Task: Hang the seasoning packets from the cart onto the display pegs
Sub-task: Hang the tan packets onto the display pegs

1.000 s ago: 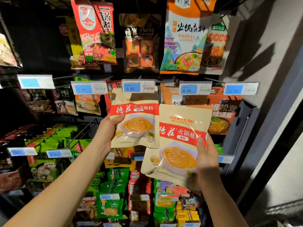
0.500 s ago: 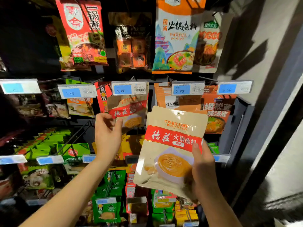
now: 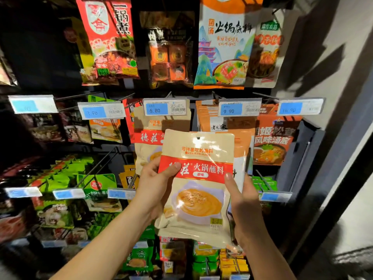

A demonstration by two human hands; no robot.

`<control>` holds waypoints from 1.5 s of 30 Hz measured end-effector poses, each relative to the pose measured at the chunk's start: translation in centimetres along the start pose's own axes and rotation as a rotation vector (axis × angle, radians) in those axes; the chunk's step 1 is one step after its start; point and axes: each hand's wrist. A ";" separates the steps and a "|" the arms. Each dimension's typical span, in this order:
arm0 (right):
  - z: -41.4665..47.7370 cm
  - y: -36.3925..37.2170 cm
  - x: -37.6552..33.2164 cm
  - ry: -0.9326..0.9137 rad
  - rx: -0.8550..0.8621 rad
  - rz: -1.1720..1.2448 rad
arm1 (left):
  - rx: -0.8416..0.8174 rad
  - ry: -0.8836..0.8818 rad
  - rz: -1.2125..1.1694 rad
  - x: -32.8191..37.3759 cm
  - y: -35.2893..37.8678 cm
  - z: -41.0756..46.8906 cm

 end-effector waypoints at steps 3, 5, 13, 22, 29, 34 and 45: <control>0.1 0.2 -0.3 0.009 0.000 -0.014 | -0.006 -0.054 -0.040 0.6 -0.4 -0.3; 0.1 0.2 -0.7 0.011 -0.004 -0.022 | -0.011 -0.085 -0.040 0.8 -0.7 -0.6; 0.9 0.8 -1.4 0.049 -0.055 -0.040 | 0.054 -0.107 -0.134 1.1 -1.1 -0.7; 0.9 1.2 -2.1 0.144 -0.038 0.083 | 0.068 -0.157 -0.128 2.4 -0.9 -0.8; 1.3 1.1 -1.9 0.250 -0.009 0.107 | 0.096 -0.189 -0.185 2.4 -0.8 -0.5; 1.5 1.0 -1.3 0.283 0.032 0.114 | 0.102 -0.151 -0.137 3.1 -0.5 -0.5; 2.3 1.0 -1.8 0.113 0.086 -0.098 | 0.089 0.129 0.038 3.0 -0.6 -0.6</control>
Point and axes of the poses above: each hand's wrist, its own z-axis towards the middle knuckle, its own y-axis out of the palm, x = y × z, and after that the axes turned 9 degrees about -y, right-handed
